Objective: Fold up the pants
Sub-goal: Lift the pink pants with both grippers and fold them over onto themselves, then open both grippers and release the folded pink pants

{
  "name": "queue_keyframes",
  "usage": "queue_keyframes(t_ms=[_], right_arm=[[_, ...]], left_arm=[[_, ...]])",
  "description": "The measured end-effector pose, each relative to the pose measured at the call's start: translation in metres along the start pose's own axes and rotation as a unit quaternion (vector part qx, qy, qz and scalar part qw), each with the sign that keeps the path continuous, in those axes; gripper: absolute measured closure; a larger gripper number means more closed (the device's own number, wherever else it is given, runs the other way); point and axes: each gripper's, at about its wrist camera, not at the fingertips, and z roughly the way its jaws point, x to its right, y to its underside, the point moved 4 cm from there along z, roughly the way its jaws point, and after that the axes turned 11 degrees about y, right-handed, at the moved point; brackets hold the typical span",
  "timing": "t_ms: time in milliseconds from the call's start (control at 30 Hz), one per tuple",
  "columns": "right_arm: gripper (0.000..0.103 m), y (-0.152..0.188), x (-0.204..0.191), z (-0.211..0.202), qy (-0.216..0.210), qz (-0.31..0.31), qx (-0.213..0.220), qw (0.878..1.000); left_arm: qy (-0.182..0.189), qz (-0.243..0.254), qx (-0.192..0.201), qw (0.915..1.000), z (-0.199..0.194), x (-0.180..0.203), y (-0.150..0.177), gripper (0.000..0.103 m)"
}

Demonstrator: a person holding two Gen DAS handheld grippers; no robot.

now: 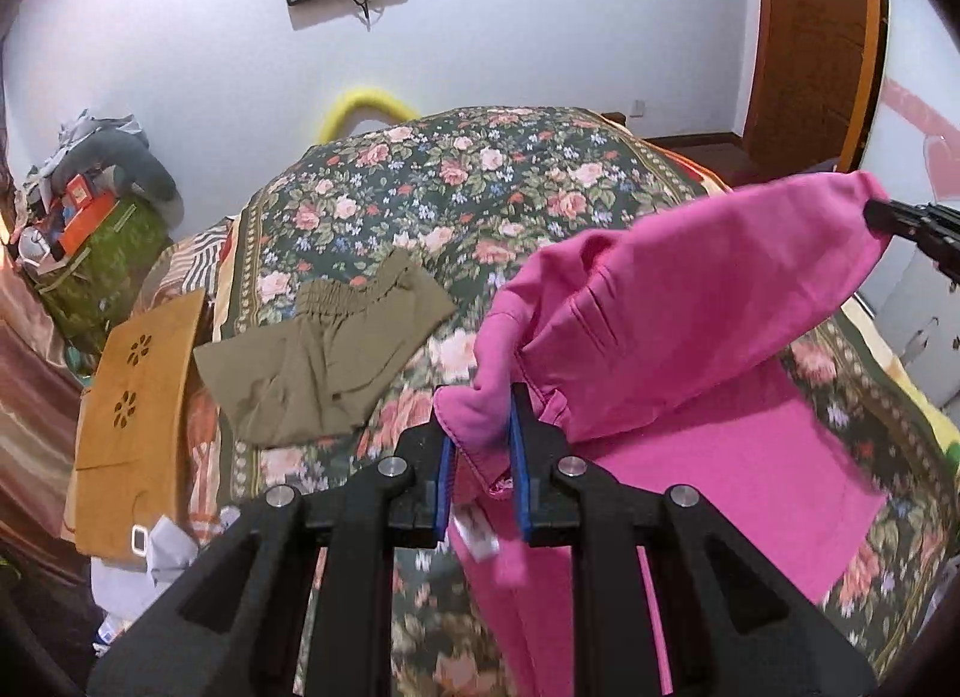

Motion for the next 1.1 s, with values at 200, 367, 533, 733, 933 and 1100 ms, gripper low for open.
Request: queue_keyframes(t_ms=[200, 367, 533, 733, 933, 1100], right_arm=[[0.101, 0.024, -0.004, -0.016, -0.005, 0.013, -0.009, 1.0], [0.1, 0.049, -0.008, -0.02, -0.011, 0.023, -0.027, 0.999], [0.1, 0.077, -0.009, -0.022, -0.015, 0.033, -0.047, 0.998], [0.1, 0.112, -0.012, -0.024, -0.019, 0.046, -0.074, 0.996], [0.098, 0.139, -0.018, -0.029, -0.012, 0.03, -0.095, 0.995], [0.098, 0.151, -0.017, -0.037, -0.011, 0.035, -0.107, 0.994]], left_arm=[[0.005, 0.002, -0.002, 1.0, -0.017, 0.01, 0.026, 0.085], [0.0, 0.011, -0.02, 0.9997, -0.015, 0.02, 0.051, 0.085], [0.005, 0.005, -0.035, 0.9994, -0.013, 0.025, 0.076, 0.084], [-0.001, 0.0, -0.043, 0.9991, -0.014, 0.031, 0.101, 0.082], [-0.01, -0.003, -0.06, 0.9982, -0.013, 0.034, 0.125, 0.082], [-0.012, -0.017, -0.069, 0.9974, -0.016, 0.033, 0.139, 0.082]])
